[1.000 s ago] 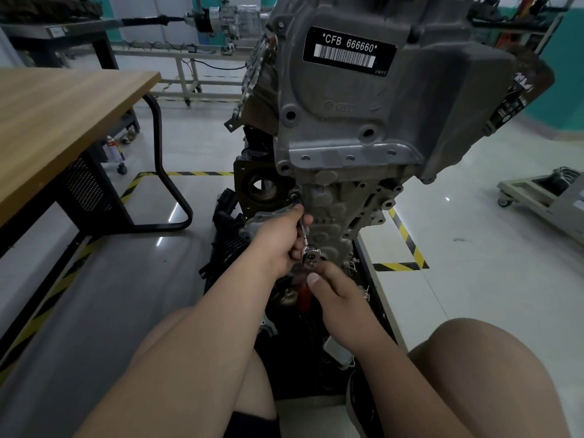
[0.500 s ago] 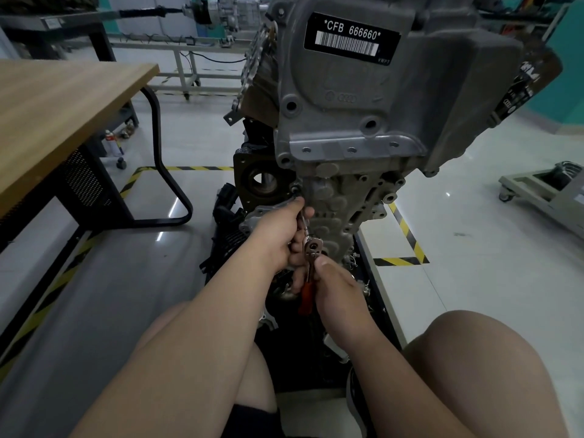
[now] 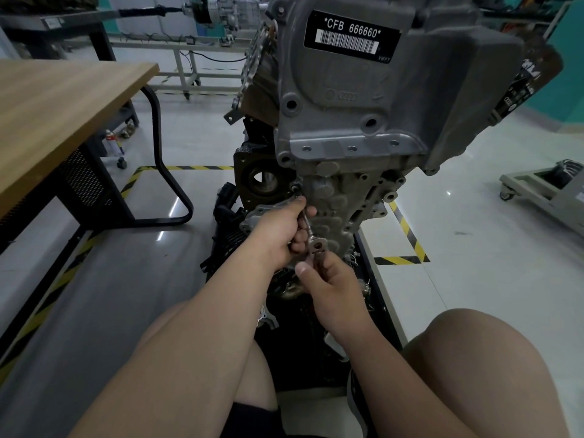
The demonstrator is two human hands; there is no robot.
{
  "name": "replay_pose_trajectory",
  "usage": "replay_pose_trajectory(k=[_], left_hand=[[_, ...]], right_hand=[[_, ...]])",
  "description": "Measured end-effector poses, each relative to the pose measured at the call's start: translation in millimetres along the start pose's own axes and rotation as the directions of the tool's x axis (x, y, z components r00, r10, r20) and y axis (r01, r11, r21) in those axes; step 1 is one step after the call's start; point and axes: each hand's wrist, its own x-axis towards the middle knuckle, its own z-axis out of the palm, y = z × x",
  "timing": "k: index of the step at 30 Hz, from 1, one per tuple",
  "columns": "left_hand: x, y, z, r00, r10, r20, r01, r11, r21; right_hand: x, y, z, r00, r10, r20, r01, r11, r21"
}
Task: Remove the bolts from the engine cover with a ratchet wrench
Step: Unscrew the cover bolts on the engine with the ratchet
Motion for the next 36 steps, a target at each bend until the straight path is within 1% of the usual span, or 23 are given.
replay_pose_trajectory(k=[3,6,8,10,11,12,14,15,16,17,18,19,20,21,22,24,26,27,28,30,31,33,36], left_hand=[[-0.6,-2.4,2.6,1.0,0.002,0.027,-0.002,1.0,0.025],[-1.0,-0.5,1.5,1.0,0.019,0.015,-0.019,0.999,0.045],[-0.3,0.2,-2.2,0.999,0.051,-0.01,-0.05,0.995,0.083],[-0.5,-0.7,-4.6,0.997,0.075,-0.03,-0.071,0.989,0.13],[-0.4,-1.9,-4.8,0.996,0.077,-0.037,-0.072,0.988,0.135],[0.1,-3.2,-4.3,0.996,0.072,-0.043,-0.067,0.99,0.12],[1.2,-5.5,-1.9,0.997,0.058,-0.046,-0.055,0.996,0.073],[2.2,-6.5,-0.5,0.997,0.058,-0.043,-0.055,0.996,0.071],[3.1,-7.5,0.8,0.997,0.063,-0.036,-0.06,0.995,0.081],[3.9,-8.5,1.5,0.997,0.068,-0.029,-0.065,0.994,0.092],[4.4,-9.3,1.7,0.997,0.071,-0.022,-0.068,0.992,0.102],[4.9,-9.7,1.7,0.997,0.074,-0.015,-0.071,0.991,0.112],[5.1,-10.0,1.5,0.997,0.08,-0.013,-0.077,0.989,0.126],[5.5,-10.2,0.9,0.996,0.09,-0.019,-0.086,0.985,0.15],[5.7,-10.5,0.2,0.994,0.103,-0.03,-0.096,0.979,0.18],[6.2,-10.8,-1.6,0.991,0.128,-0.048,-0.115,0.969,0.217],[7.3,-9.4,-2.7,0.99,0.134,-0.048,-0.118,0.963,0.242],[8.4,-8.9,-3.1,0.99,0.129,-0.051,-0.111,0.957,0.267],[7.8,-8.2,-2.5,0.991,0.124,-0.058,-0.103,0.953,0.286],[7.8,-7.2,-0.9,0.991,0.111,-0.073,-0.088,0.962,0.26],[6.8,-5.6,1.0,0.993,0.101,-0.067,-0.086,0.975,0.206],[5.1,-3.9,3.8,0.995,0.092,-0.048,-0.085,0.988,0.132],[1.9,-2.9,0.6,0.994,0.08,-0.073,-0.059,0.967,0.249]], right_hand=[[1.4,-0.3,-2.1,0.999,0.004,-0.043,-0.007,0.998,-0.057],[2.2,-8.5,-11.7,0.999,-0.036,0.026,0.043,0.936,-0.35],[4.3,-11.1,-20.8,0.986,-0.147,0.074,0.157,0.701,-0.696],[4.7,-16.5,-26.3,0.945,-0.32,0.067,0.207,0.426,-0.881],[1.9,-18.3,-26.1,0.923,-0.384,0.024,0.184,0.385,-0.904],[-2.7,-17.8,-24.4,0.897,-0.44,-0.036,0.166,0.412,-0.896],[-18.6,-12.9,-16.7,0.867,-0.477,-0.144,0.189,0.583,-0.79],[-26.4,-9.5,-9.3,0.894,-0.402,-0.198,0.179,0.726,-0.664],[-31.5,-9.6,-0.4,0.955,-0.206,-0.213,0.09,0.886,-0.454],[-33.1,-12.9,7.9,0.982,0.093,-0.164,-0.122,0.977,-0.175],[-32.0,-15.4,14.2,0.917,0.396,-0.036,-0.389,0.912,0.129],[-28.4,-17.6,17.8,0.823,0.551,0.137,-0.556,0.733,0.392],[-22.2,-19.3,17.7,0.772,0.577,0.268,-0.608,0.545,0.578],[-14.7,-20.6,16.1,0.779,0.545,0.31,-0.575,0.425,0.699],[-7.2,-22.8,15.1,0.811,0.505,0.295,-0.515,0.376,0.771],[3.8,-28.1,12.9,0.86,0.471,0.197,-0.416,0.423,0.805],[6.2,-29.5,10.1,0.917,0.399,-0.024,-0.309,0.744,0.592],[5.6,-29.5,6.4,0.943,0.303,-0.136,-0.25,0.918,0.308],[4.7,-28.9,2.8,0.966,0.165,-0.2,-0.183,0.981,-0.07],[2.1,-28.5,1.4,0.99,-0.059,-0.124,-0.031,0.783,-0.622],[1.2,-28.7,3.8,0.99,-0.117,-0.084,0.021,0.695,-0.719],[-0.7,-28.3,11.1,0.986,-0.146,-0.082,0.042,0.69,-0.722],[0.9,-27.3,20.1,0.988,-0.055,-0.147,-0.023,0.874,-0.486]])
